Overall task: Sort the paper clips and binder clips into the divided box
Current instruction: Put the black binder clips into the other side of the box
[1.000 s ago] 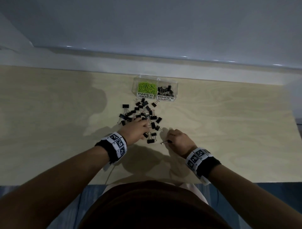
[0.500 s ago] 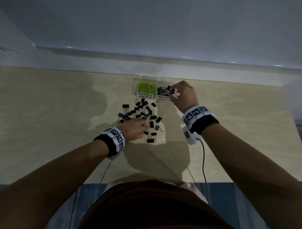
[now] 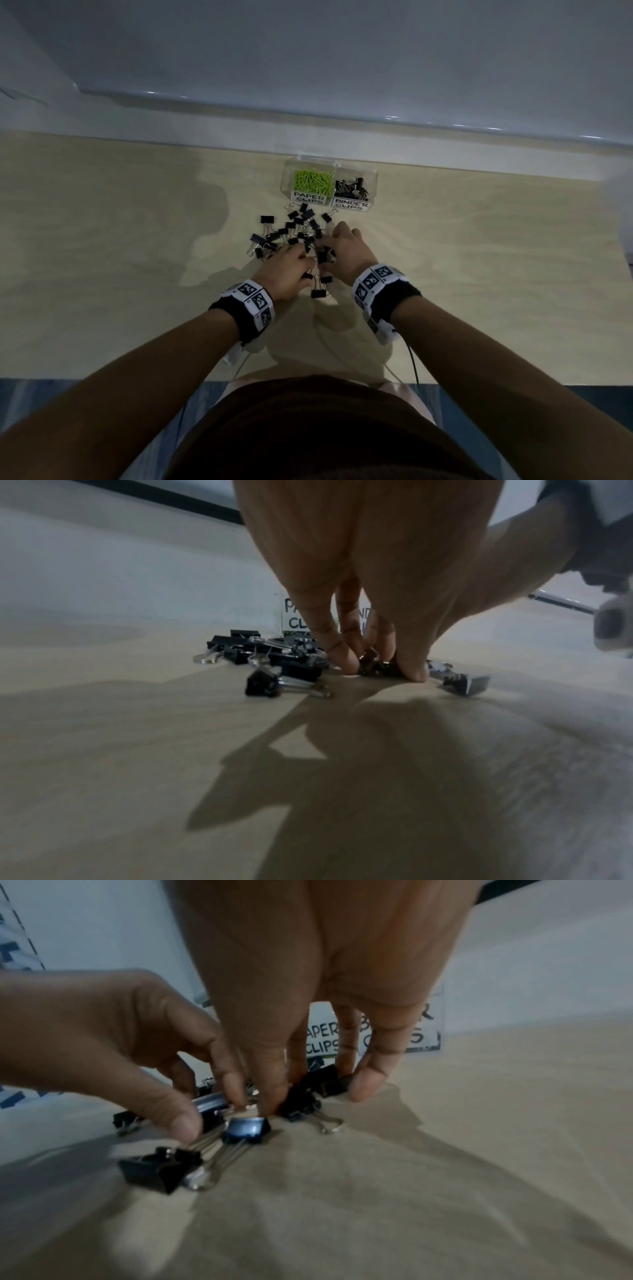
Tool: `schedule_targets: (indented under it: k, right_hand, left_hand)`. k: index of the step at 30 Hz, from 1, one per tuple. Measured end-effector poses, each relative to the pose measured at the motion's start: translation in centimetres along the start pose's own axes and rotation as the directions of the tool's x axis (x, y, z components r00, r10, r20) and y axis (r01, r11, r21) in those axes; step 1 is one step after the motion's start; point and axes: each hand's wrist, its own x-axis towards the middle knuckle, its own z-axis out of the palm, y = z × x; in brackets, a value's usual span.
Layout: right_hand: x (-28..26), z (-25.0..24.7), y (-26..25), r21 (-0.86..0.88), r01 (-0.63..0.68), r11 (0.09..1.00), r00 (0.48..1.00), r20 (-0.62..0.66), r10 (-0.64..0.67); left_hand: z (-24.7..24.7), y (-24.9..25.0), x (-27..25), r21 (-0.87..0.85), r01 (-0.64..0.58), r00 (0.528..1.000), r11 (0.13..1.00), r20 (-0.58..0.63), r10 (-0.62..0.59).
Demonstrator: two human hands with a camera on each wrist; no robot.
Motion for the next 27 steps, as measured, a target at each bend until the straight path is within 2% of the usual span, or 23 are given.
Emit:
schedule_targets:
  k: [7, 14, 21, 24, 27]
  right_hand:
    - [0.3, 0.4, 0.1, 0.196, -0.029, 0.980, 0.998, -0.057, 0.041]
    - [0.0, 0.7, 0.9, 0.311, -0.020, 0.950, 0.991, -0.122, 0.061]
    - [-0.2, 0.4, 1.5, 0.305, -0.045, 0.951, 0.994, -0.082, 0.073]
    - [-0.5, 0.3, 1.7, 0.278, -0.050, 0.959, 0.994, -0.078, 0.074]
    - [-0.9, 0.5, 2.3, 0.354, -0.083, 0.931, 0.984, -0.119, 0.133]
  left_hand:
    - [-0.4, 0.6, 0.0, 0.064, -0.018, 1.000, 0.998, -0.005, 0.018]
    - [0.0, 0.3, 0.1, 0.032, -0.075, 0.996, 0.997, -0.037, 0.077]
    - [-0.5, 0.5, 0.0, 0.065, -0.064, 0.996, 0.996, 0.071, 0.060]
    - [-0.6, 0.5, 0.1, 0.020, -0.036, 0.998, 0.999, 0.051, 0.035]
    - [-0.8, 0.8, 0.2, -0.011, -0.017, 1.000, 1.000, 0.017, 0.017]
